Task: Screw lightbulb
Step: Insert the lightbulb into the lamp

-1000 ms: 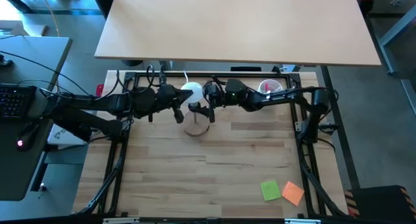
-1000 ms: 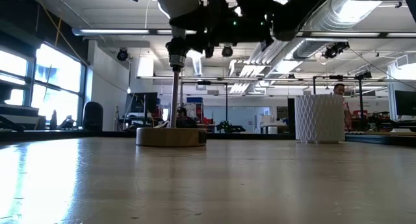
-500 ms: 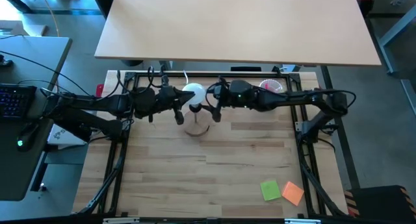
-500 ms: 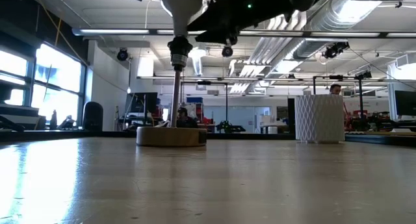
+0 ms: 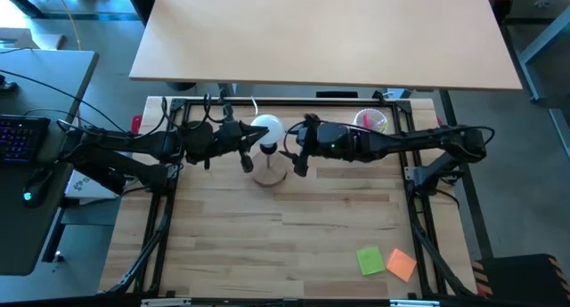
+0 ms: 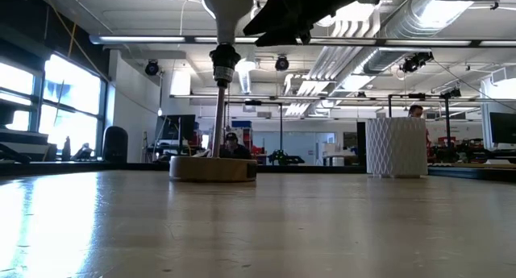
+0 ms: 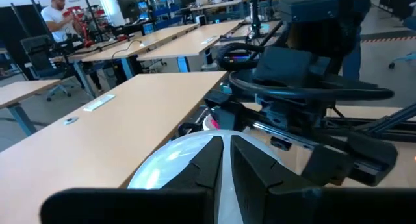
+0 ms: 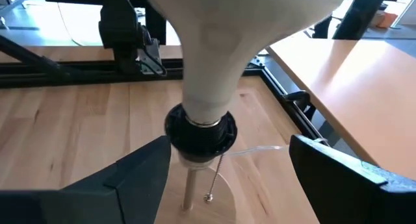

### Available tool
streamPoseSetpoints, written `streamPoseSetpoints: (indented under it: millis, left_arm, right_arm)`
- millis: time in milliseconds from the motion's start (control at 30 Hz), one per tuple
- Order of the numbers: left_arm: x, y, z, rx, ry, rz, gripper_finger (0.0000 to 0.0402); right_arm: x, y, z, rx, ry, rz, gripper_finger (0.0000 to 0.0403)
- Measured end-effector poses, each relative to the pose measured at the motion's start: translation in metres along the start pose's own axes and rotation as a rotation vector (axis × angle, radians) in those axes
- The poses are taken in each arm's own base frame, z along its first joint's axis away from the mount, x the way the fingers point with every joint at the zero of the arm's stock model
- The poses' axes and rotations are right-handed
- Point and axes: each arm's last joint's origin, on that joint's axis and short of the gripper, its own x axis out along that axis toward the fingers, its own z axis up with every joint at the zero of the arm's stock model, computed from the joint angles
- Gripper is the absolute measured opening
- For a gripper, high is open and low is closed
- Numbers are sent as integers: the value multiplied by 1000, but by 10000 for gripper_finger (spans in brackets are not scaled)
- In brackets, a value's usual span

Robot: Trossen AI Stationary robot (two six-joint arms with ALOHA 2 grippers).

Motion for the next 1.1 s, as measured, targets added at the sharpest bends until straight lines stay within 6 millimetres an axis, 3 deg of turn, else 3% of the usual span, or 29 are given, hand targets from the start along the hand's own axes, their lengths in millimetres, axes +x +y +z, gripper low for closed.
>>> streamPoseSetpoints:
  millis: [233,700,967,1100]
  left_arm:
    - [-9,4,3,45,2,82,25]
    - [-18,7,9,85,-26,86,25]
    - [-60,11,41,64,-83,80,25]
    - [-73,8,30,43,35,69,25]
  right_arm:
    - [-1,1,0,16,1,-37,311]
    - [-1,3,1,8,-9,-33,311]
    - [-24,0,17,-23,-64,-100,311]
    - [-38,4,27,-80,-119,-20,311]
